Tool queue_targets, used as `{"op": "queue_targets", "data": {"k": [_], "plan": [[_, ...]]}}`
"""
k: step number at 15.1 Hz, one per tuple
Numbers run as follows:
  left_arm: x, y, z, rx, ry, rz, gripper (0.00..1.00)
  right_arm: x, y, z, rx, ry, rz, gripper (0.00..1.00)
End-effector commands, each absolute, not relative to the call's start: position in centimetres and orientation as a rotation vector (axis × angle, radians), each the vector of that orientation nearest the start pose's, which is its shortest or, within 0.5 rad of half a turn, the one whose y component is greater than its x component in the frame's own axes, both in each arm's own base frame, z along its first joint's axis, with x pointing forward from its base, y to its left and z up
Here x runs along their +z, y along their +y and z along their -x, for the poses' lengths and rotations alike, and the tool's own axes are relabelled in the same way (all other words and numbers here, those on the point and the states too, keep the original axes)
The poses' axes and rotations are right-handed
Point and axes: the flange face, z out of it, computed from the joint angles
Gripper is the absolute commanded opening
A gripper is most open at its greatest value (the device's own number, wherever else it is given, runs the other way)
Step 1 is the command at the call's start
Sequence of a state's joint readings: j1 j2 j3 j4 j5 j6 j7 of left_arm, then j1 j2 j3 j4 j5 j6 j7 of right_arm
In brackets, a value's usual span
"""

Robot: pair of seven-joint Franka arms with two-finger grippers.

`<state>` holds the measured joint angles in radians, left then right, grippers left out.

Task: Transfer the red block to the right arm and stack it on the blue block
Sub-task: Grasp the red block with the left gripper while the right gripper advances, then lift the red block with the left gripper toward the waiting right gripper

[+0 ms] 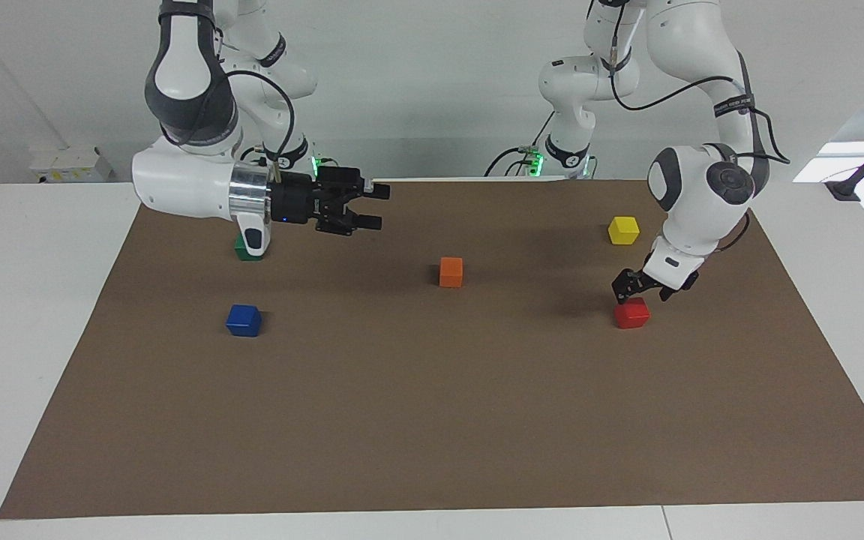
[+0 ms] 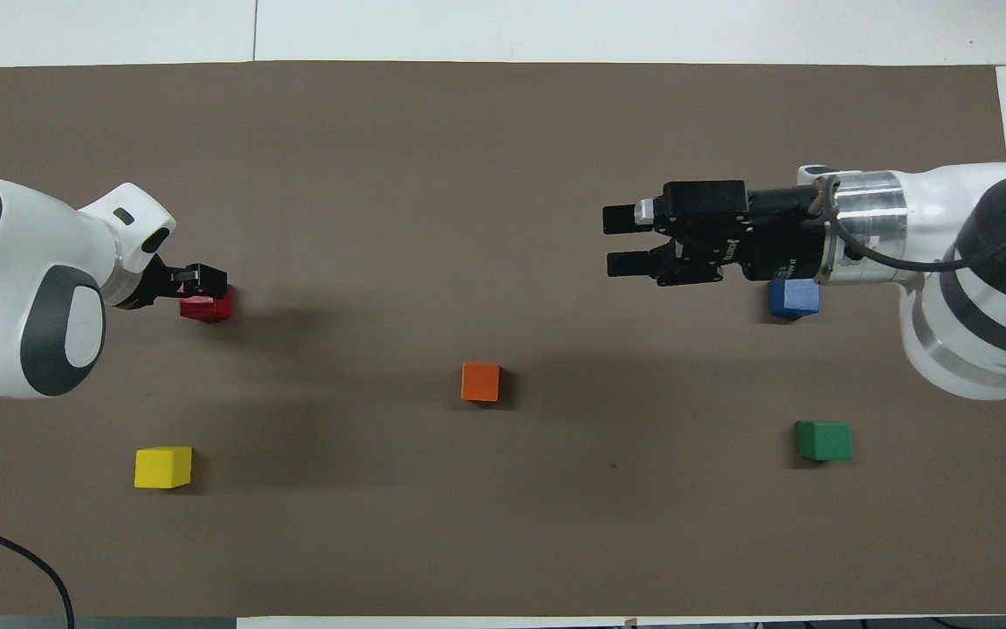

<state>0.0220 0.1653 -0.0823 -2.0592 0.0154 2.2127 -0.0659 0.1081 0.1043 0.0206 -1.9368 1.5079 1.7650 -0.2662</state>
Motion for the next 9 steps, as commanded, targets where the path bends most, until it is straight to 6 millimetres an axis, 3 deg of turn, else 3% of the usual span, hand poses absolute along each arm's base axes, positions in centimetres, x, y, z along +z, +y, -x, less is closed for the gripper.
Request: {"op": "queue_targets", "data": {"k": [1,4,6,9], "plan": [[34.4,-2.8,-57.2,-0.003,-0.02,3.146,1.0,43.7,17.3,-57.8,0.137,0.141,1.527,1.0],[32.7,-2.9,-57.5,0.009,-0.018,3.148,1.0,38.0,18.8,-58.4,0.124,0.071,1.328,1.0],[31.5,-3.0,-57.7,0.023,-0.001,3.15,1.0,36.8,21.1,-58.0,0.147,0.059,1.221,1.0],[31.3,-3.2,-57.8,0.016,0.006,3.151,1.0,34.5,24.4,-57.3,0.156,0.015,1.041,1.0]]}}
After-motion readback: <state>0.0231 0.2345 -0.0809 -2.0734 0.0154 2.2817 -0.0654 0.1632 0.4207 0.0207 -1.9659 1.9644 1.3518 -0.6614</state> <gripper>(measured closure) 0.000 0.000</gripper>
